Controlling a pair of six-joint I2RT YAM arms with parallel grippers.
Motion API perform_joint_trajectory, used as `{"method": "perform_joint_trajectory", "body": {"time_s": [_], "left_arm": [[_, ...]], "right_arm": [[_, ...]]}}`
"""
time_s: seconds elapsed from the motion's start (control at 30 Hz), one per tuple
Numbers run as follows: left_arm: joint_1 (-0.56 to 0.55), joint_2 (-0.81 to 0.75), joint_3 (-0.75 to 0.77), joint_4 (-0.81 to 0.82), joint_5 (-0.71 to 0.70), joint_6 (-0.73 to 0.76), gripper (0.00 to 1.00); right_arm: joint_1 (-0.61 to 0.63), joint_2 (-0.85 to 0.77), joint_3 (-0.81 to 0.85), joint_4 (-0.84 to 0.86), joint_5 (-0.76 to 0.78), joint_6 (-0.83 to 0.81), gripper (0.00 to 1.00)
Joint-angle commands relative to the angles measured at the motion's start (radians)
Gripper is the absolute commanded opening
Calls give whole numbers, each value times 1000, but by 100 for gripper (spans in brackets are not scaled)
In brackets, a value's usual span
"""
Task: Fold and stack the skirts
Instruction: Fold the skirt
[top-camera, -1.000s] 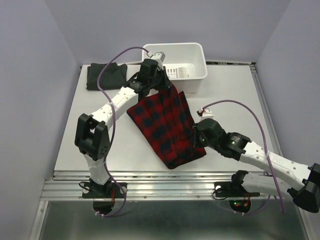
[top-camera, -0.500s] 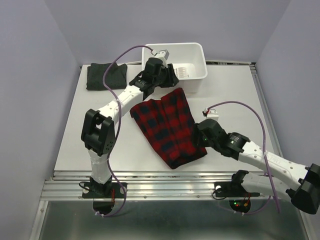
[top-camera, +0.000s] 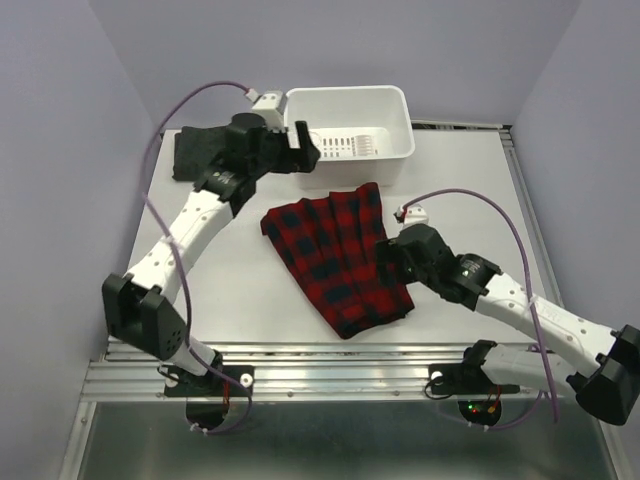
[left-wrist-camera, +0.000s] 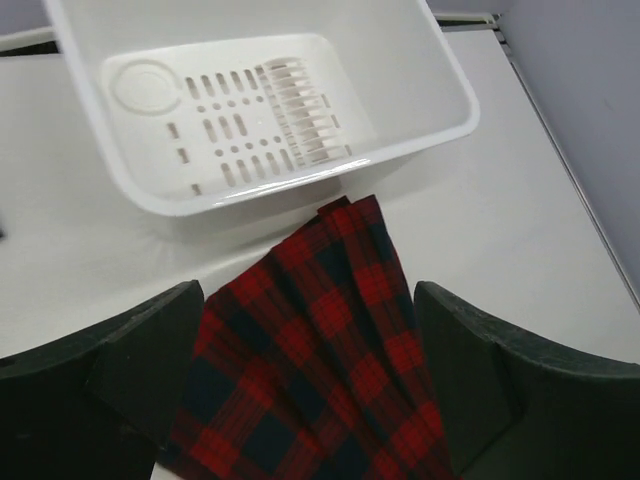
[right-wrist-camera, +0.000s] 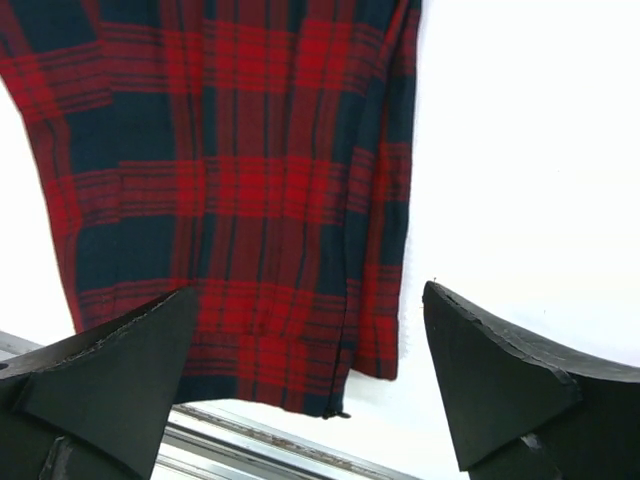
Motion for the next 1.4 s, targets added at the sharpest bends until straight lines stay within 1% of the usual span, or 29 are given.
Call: {"method": "perform_joint_trajectory", "body": {"time_s": [0.0, 0.03, 0.07, 0.1, 0.13, 0.17, 0.2, 0.23, 0.27, 0.3, 0.37, 0.4, 0.43, 0.47, 0.53, 0.63, 0.7, 0.8, 0.9, 0.97, 1.3, 1.33, 1.37], "left_arm": [[150, -133, -103, -49, 122, 128, 98], [175, -171, -156, -56, 180, 157, 99], [208, -186, -184, -60, 228, 156, 98], [245, -195, -210, -63, 286, 142, 99], [311, -207, -259, -65, 338, 128, 97], [336, -212, -282, -67, 409, 99, 89], [353, -215, -304, -68, 424, 82, 87], [380, -222, -354, -54, 461, 45, 85], [387, -227, -383, -54, 477, 45, 83], [393, -229, -408, -45, 494, 13, 76], [393, -252, -507, -22, 509, -33, 72], [393, -264, -544, 10, 501, -89, 71], [393, -276, -581, 33, 497, -117, 71], [393, -299, -654, 71, 488, -140, 70], [391, -314, -740, 113, 498, -197, 70], [393, -298, -793, 136, 507, -234, 69], [391, -302, -805, 137, 503, -243, 69], [387, -310, -834, 162, 497, -268, 69], [382, -310, -844, 162, 495, -292, 69], [371, -310, -839, 162, 494, -297, 69], [342, -302, -804, 168, 492, -311, 70], [339, -299, -801, 171, 494, -311, 70], [336, -299, -801, 171, 492, -311, 70]], "right_arm": [[-72, 33, 85, 37, -174, -139, 100], [-98, 53, 98, 34, -226, -137, 100], [-135, 79, 113, 30, -285, -139, 100], [-183, 107, 145, 27, -455, -140, 100], [-291, 171, 162, 22, -545, -136, 100], [-347, 209, 200, -5, -680, -140, 100], [-396, 251, 216, -21, -748, -160, 100], [-492, 329, 234, -71, -815, -210, 99], [-525, 361, 248, -97, -874, -238, 97], [-552, 381, 253, -114, -980, -272, 90], [-562, 386, 247, -160, -1027, -307, 87], [-562, 377, 231, -164, -1072, -303, 84], [-562, 369, 216, -168, -1077, -297, 82], [-562, 360, 179, -174, -1089, -297, 79], [-562, 359, 138, -182, -1100, -294, 72], [-562, 362, 118, -190, -1060, -298, 65], [-562, 377, 101, -191, -1067, -295, 61], [-562, 427, 79, -196, -1054, -292, 58], [-562, 464, 76, -194, -1038, -283, 58], [-562, 472, 78, -165, -1026, -274, 58], [-553, 564, 93, -134, -966, -251, 60], [-553, 572, 104, -130, -972, -245, 59], [-553, 578, 104, -125, -978, -246, 57]]}}
